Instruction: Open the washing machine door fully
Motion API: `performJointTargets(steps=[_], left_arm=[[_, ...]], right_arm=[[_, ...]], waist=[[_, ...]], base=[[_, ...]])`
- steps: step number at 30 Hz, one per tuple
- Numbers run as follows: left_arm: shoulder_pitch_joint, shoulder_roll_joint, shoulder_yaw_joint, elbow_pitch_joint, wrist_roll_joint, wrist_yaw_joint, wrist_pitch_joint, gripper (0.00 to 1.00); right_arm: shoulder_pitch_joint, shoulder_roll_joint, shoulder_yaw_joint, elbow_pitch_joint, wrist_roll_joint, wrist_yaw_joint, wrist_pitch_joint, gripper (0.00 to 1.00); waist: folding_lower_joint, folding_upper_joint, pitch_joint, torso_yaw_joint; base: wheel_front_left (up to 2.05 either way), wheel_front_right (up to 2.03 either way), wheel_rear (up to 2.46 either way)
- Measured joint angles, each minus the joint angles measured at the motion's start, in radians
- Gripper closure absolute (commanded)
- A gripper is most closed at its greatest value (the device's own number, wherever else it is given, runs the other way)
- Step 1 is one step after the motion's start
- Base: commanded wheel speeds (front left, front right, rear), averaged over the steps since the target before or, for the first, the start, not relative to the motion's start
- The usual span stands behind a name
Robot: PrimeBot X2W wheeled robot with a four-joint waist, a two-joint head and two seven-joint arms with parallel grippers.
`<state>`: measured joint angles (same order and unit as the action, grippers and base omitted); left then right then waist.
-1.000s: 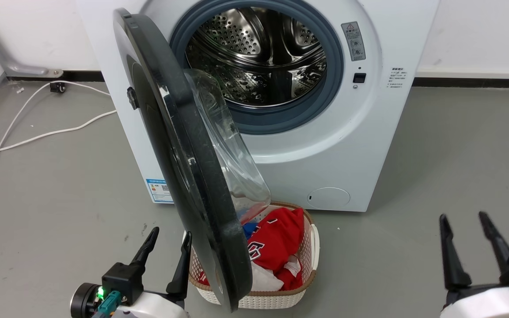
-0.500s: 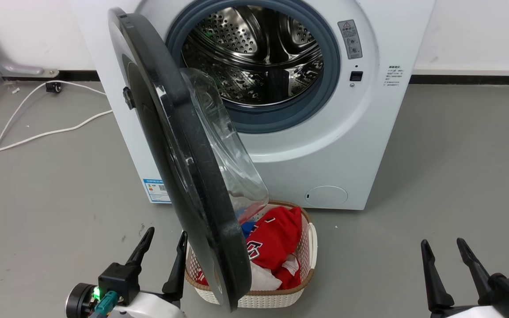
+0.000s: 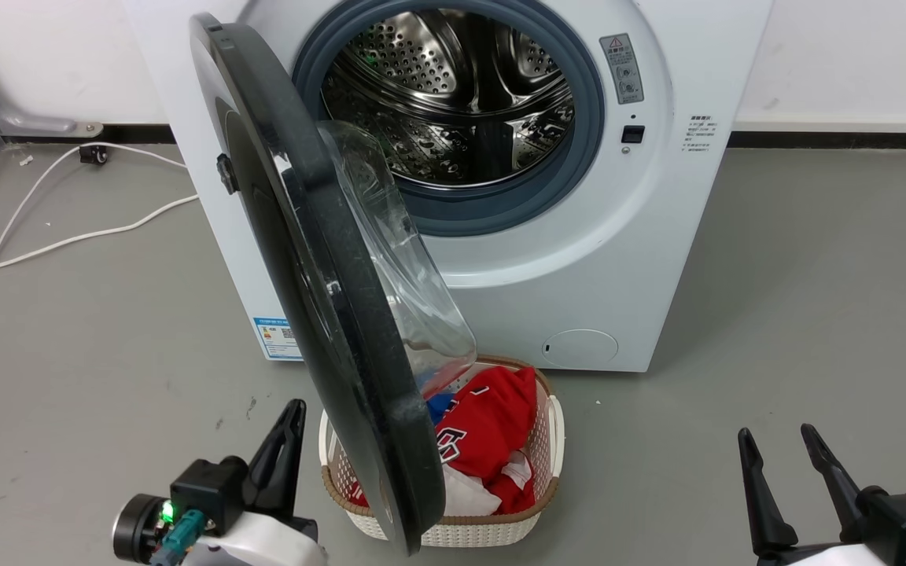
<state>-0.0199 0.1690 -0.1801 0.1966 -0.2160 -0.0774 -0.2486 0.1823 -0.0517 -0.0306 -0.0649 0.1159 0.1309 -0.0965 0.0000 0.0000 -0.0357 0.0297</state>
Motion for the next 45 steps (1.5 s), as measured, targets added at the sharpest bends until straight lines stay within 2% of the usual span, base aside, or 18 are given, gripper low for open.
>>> performJointTargets(steps=[9, 21, 27, 32, 40, 45], left_arm=[[-0.069, 0.031, 0.043, -0.122, -0.014, 0.020, 0.001, 1.00], [-0.241, 0.072, 0.058, -0.437, 0.004, 0.043, 0.094, 1.00], [-0.254, 0.055, -0.018, -0.578, -0.017, 0.024, 0.202, 1.00], [-0.227, 0.020, -0.147, -0.665, -0.064, -0.002, 0.306, 1.00], [-0.086, 0.012, -0.316, -0.683, -0.164, -0.019, 0.474, 1.00], [0.001, 0.013, -0.397, -0.619, -0.205, -0.020, 0.535, 1.00]], right_arm=[[-0.004, 0.000, 0.002, 0.007, 0.000, 0.000, -0.006, 0.00], [-0.013, 0.000, -0.003, 0.013, 0.006, 0.000, -0.010, 0.00], [-0.013, 0.000, -0.003, 0.017, 0.013, 0.000, -0.012, 0.00], [-0.012, 0.000, -0.009, 0.019, 0.014, 0.000, -0.017, 0.00], [-0.012, 0.000, -0.008, 0.025, 0.014, 0.000, -0.018, 0.00], [-0.007, 0.000, -0.014, 0.027, 0.014, 0.000, -0.018, 0.00]], waist=[[0.0000, 0.0000, 0.004, 0.009], [0.0000, 0.0000, 0.007, 0.024], [0.0002, 0.0000, 0.004, 0.028], [0.0001, 0.0000, 0.001, 0.037], [0.0001, 0.0000, -0.005, 0.041], [0.0001, 0.0000, -0.006, 0.045]], base=[[0.00, 0.00, 0.00], [0.00, 0.00, 0.00], [0.00, 0.00, 0.00], [0.00, 0.00, 0.00], [0.00, 0.00, 0.00], [0.00, 0.00, 0.00]])
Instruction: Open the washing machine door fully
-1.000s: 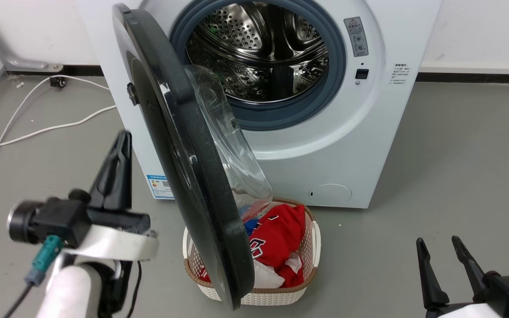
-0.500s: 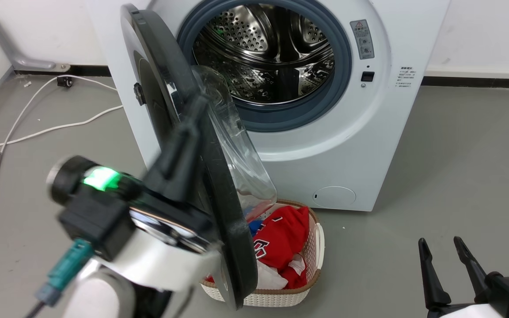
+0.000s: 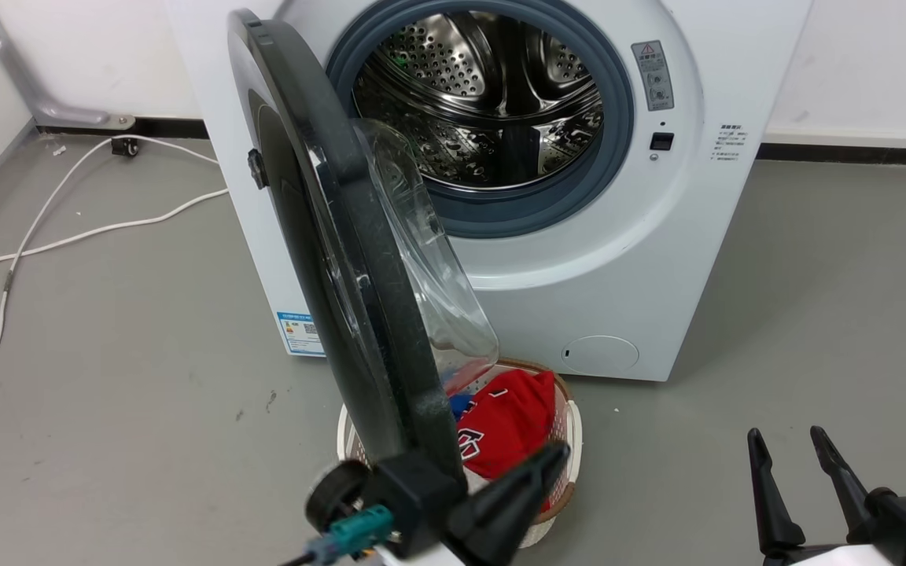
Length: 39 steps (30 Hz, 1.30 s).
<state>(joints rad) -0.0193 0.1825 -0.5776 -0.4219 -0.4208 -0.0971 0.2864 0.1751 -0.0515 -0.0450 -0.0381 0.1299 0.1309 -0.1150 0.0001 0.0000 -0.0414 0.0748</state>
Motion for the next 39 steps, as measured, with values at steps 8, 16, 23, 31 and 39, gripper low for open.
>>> performJointTargets(steps=[8, 16, 23, 31, 39], left_arm=[[0.020, 0.004, -0.074, 0.223, 0.053, -0.001, -0.042, 1.00], [0.005, -0.029, -0.007, 0.352, 0.090, 0.076, -0.174, 1.00], [-0.002, -0.044, 0.042, 0.379, 0.073, 0.116, -0.228, 1.00], [0.014, -0.055, 0.055, 0.365, 0.056, 0.137, -0.257, 1.00], [0.036, -0.061, 0.060, 0.356, 0.048, 0.156, -0.281, 1.00]], right_arm=[[-0.005, 0.000, 0.002, 0.001, -0.007, 0.000, 0.001, 0.00], [-0.009, 0.000, 0.003, 0.010, -0.007, 0.000, 0.001, 0.00], [-0.009, 0.000, -0.006, 0.012, -0.007, 0.000, 0.002, 0.00], [-0.008, 0.000, -0.021, 0.014, -0.005, 0.000, 0.002, 0.00], [-0.006, 0.000, -0.034, -0.003, -0.013, 0.000, 0.005, 0.00]], waist=[[0.0000, 0.0000, 0.009, -0.002], [0.0000, 0.0000, 0.019, -0.003], [-0.0001, 0.0000, 0.025, 0.013], [-0.0001, 0.0000, 0.028, 0.054], [-0.0001, 0.0000, 0.033, 0.134]], base=[[0.00, 0.00, 0.00], [0.00, 0.00, 0.00], [0.00, 0.00, 0.00], [0.00, 0.00, 0.00], [0.00, 0.00, 0.00]])
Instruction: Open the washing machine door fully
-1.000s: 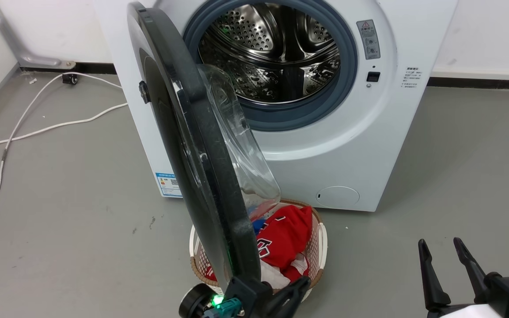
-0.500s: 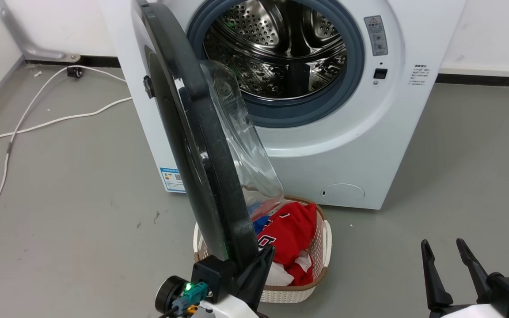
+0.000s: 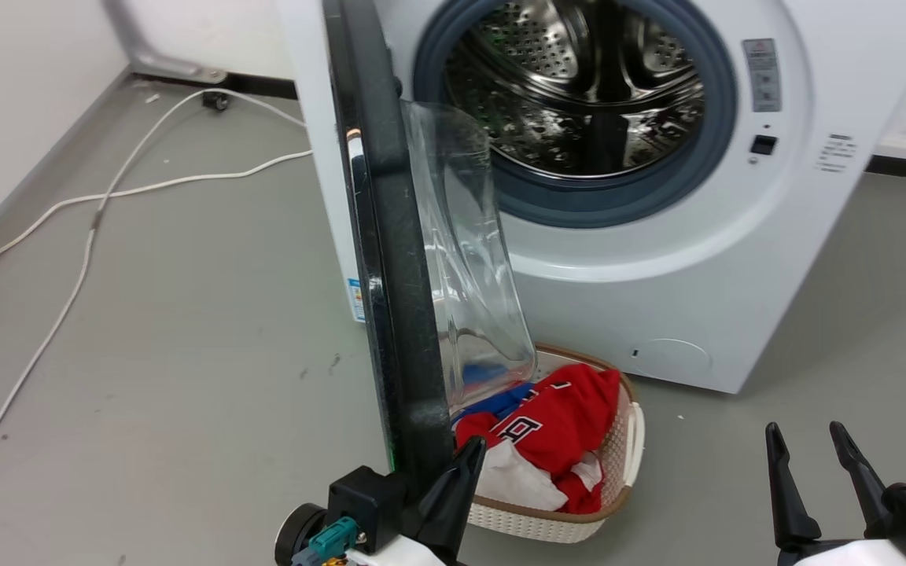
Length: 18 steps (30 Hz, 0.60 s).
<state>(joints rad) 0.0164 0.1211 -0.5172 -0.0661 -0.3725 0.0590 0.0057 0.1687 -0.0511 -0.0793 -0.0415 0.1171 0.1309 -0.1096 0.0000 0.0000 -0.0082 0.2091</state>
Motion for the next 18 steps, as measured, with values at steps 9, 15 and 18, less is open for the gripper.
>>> performJointTargets(steps=[9, 15, 18], left_arm=[[-0.002, -0.005, 0.018, 0.004, -0.009, 0.018, -0.037, 1.00], [-0.009, 0.016, 0.096, 0.025, -0.023, 0.052, -0.082, 1.00], [-0.015, 0.034, 0.145, 0.035, -0.040, 0.067, -0.097, 1.00]], right_arm=[[-0.006, 0.000, -0.017, -0.016, -0.014, 0.000, 0.015, 0.00], [-0.021, 0.000, -0.014, -0.026, -0.021, 0.000, 0.031, 0.00], [-0.026, 0.000, -0.010, -0.028, -0.022, 0.000, 0.033, 0.00]], waist=[[0.0000, 0.0000, 0.010, 0.123], [0.0000, 0.0000, 0.021, 0.205], [0.0000, 0.0000, 0.025, 0.210]], base=[[0.00, 0.00, 0.00], [0.00, 0.00, 0.00], [0.00, 0.00, 0.00]])
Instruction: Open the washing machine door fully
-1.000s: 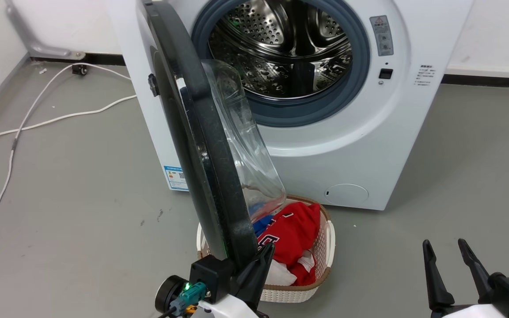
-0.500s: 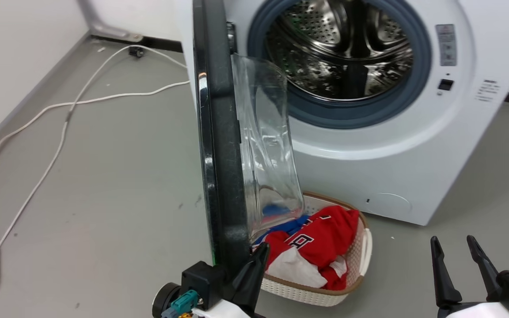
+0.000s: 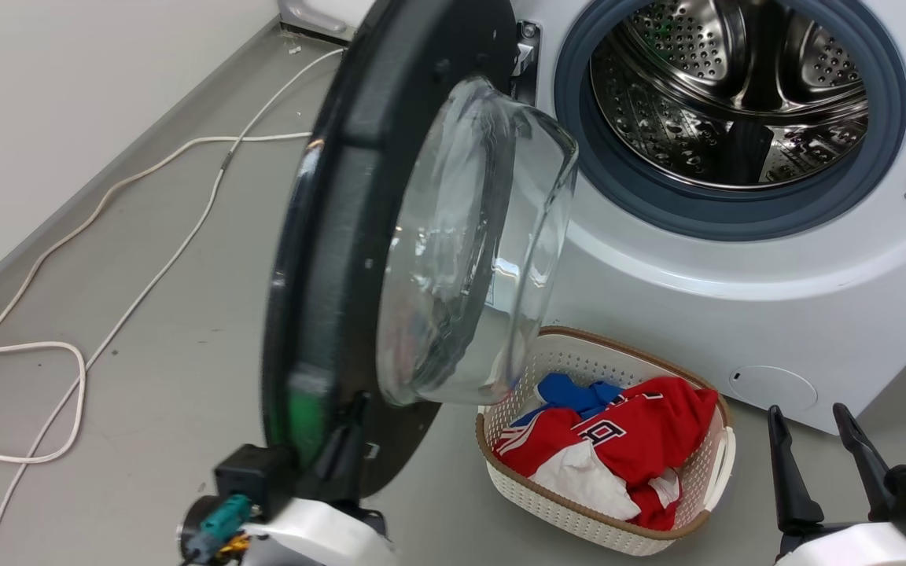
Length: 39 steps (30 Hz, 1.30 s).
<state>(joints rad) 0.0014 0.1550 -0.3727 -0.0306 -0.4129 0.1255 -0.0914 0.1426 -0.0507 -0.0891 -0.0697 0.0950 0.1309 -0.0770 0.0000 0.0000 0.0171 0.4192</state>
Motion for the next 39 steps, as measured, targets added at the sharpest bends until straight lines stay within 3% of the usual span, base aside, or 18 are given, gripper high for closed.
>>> performJointTargets(steps=[7, 16, 27, 39], left_arm=[[-0.012, 0.070, 0.125, 0.026, -0.035, 0.029, -0.026, 1.00], [-0.075, 0.140, 0.270, 0.116, -0.113, 0.033, -0.046, 1.00], [-0.199, 0.229, 0.390, 0.337, -0.204, -0.017, -0.054, 1.00], [-0.320, 0.300, 0.424, 0.552, -0.225, -0.074, -0.103, 1.00]], right_arm=[[0.000, 0.000, 0.006, 0.003, 0.002, 0.000, 0.003, 0.00], [-0.011, 0.000, 0.008, -0.011, 0.000, 0.000, 0.016, 0.00], [-0.041, 0.000, 0.009, -0.023, -0.005, 0.000, 0.025, 0.00], [-0.072, 0.000, 0.024, -0.020, -0.006, 0.000, 0.029, 0.00]], waist=[[0.0000, 0.0000, 0.002, -0.023], [0.0000, 0.0000, 0.028, -0.074], [0.0000, 0.0000, 0.096, -0.127], [0.0000, 0.0000, 0.137, -0.146]], base=[[0.00, 0.00, 0.00], [0.00, 0.00, 0.00], [0.00, 0.00, 0.00], [0.00, 0.00, 0.00]])
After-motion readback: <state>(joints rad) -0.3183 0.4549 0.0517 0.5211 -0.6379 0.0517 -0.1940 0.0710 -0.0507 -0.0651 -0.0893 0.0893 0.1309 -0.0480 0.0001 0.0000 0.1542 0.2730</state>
